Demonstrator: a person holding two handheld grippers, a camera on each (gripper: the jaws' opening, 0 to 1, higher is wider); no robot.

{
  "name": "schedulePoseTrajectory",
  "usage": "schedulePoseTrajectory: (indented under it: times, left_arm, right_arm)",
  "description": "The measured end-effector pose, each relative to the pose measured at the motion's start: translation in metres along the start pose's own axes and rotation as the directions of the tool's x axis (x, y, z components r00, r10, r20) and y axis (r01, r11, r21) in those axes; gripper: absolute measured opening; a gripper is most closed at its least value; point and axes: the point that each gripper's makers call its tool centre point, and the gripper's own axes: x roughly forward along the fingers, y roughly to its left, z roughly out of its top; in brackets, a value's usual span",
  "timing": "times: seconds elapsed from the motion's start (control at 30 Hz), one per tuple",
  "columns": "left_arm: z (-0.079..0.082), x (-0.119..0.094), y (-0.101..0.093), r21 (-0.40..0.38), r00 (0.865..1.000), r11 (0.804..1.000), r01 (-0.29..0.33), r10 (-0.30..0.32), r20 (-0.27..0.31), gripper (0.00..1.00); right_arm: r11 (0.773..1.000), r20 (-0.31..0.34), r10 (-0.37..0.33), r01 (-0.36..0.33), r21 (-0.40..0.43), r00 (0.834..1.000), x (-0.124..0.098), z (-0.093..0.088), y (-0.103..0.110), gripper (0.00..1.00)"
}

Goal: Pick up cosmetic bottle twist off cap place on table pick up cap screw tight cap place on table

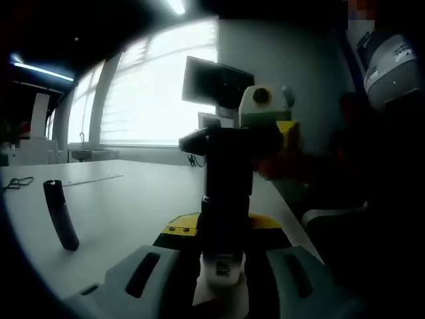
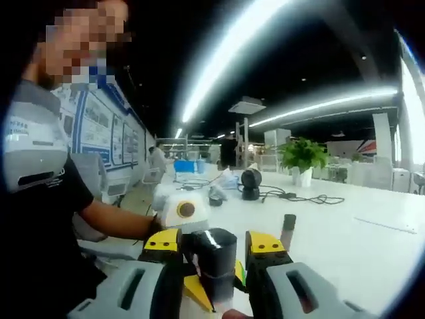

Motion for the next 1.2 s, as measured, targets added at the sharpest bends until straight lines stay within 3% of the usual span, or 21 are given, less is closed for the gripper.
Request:
schedulePoseTrajectory:
  times: [0.17,0.33,0.53,0.67,0.87,1.2]
  left_arm:
    - [0.000,0.000,-0.001,0.003,1.000,1.000,0.001,-0.001,0.000,0.15]
    - [0.000,0.000,0.000,0.002,1.000,1.000,0.002,-0.002,0.001,0.15]
    - [0.000,0.000,0.001,0.005,1.000,1.000,0.003,-0.003,0.001,0.15]
    - [0.000,0.000,0.001,0.004,1.000,1.000,0.004,-0.004,0.001,0.15]
    - [-0.001,0.000,0.002,0.004,1.000,1.000,0.004,-0.004,0.001,0.15]
    - [-0.001,0.000,0.002,0.004,1.000,1.000,0.002,-0.002,0.001,0.15]
  right_arm:
    - [0.991,0.025,0.124,-0.125,0.057,0.992,0.001,-0.001,-0.003,0.28]
    - [0.974,0.015,0.227,-0.227,0.016,0.974,0.002,0.003,-0.001,0.28]
    - [0.957,-0.027,0.292,-0.292,0.003,0.956,0.014,-0.001,-0.001,0.26]
    - [0.945,-0.013,0.328,-0.328,0.005,0.945,0.016,0.000,0.004,0.22]
    - [0.942,-0.005,0.336,-0.336,0.010,0.942,0.015,-0.001,0.005,0.22]
    - [0.955,-0.002,0.297,-0.297,-0.024,0.955,0.014,0.000,0.004,0.17]
